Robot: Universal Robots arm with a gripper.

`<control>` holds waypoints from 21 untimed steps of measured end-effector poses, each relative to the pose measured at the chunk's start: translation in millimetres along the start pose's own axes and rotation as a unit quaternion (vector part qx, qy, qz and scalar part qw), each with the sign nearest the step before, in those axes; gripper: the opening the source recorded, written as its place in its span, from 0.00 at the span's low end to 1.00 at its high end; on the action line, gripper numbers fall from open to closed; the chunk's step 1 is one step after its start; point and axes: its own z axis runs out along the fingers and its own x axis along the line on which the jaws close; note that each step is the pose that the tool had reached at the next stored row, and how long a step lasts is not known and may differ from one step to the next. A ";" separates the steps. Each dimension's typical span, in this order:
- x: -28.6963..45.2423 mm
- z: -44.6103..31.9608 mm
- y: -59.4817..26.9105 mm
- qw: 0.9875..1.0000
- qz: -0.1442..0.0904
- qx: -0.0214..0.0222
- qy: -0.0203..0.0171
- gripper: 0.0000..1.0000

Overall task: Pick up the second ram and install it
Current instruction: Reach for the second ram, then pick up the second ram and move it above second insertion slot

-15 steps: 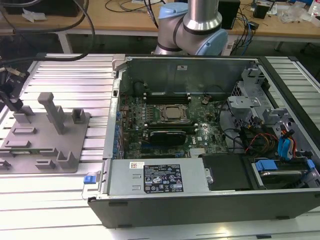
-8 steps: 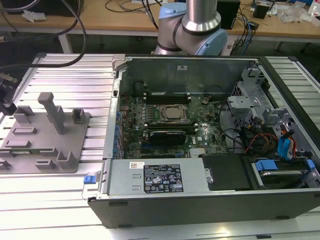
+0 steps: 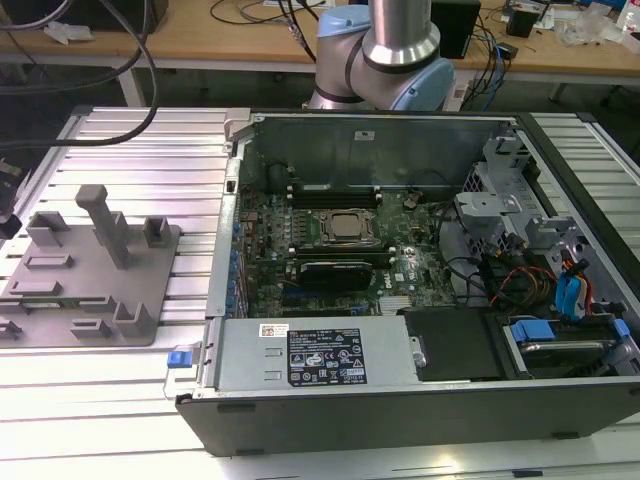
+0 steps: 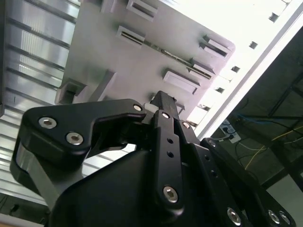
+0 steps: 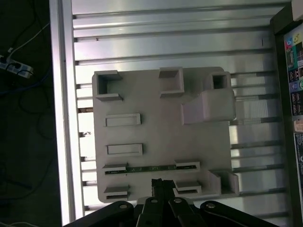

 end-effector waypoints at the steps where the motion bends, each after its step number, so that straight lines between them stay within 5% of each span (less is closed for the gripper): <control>1: 0.3 0.4 -0.1 1.000 0.000 0.000 0.000 0.08; 16: 0.4 1.3 -0.1 1.000 -0.001 0.000 0.000 0.08; 17: 0.5 1.3 -0.1 1.000 -0.024 0.000 0.001 0.08; 19: 0.4 1.7 -0.1 0.997 -0.077 -0.001 0.003 0.08; 21: 0.4 2.1 -0.1 0.995 -0.098 -0.001 0.004 0.08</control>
